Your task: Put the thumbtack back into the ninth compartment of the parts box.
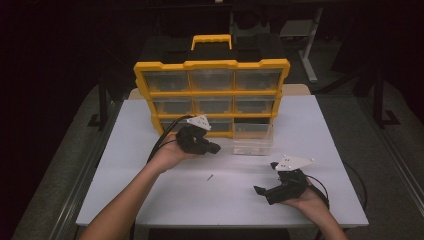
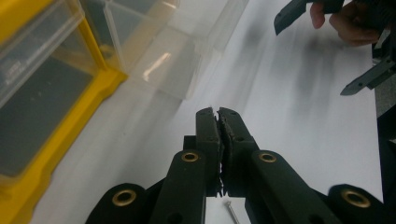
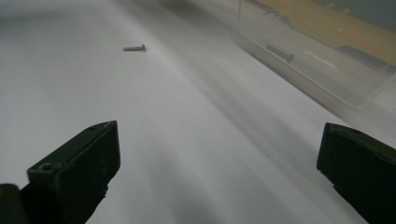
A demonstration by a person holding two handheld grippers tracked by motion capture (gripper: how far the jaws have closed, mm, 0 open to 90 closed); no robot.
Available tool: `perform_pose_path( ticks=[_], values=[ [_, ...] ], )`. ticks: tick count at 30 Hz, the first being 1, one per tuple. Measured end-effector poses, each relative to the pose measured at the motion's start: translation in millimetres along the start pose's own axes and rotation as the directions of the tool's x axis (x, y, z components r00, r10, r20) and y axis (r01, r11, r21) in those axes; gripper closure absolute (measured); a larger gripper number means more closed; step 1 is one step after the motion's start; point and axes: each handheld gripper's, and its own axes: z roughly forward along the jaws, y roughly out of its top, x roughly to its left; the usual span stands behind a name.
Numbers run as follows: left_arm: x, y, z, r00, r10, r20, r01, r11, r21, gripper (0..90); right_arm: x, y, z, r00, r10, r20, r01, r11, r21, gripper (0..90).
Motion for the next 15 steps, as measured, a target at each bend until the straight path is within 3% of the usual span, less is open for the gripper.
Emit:
perform_pose_path(
  ticks=[15],
  values=[
    [2.3,31.3,-0.7,0.9992,0.039,0.007,-0.039,0.9991,-0.013,87.3,0.1,-0.2,0.0,1.0000,-0.002,-0.001,0.002,1.000,0.001,0.0]
  ],
)
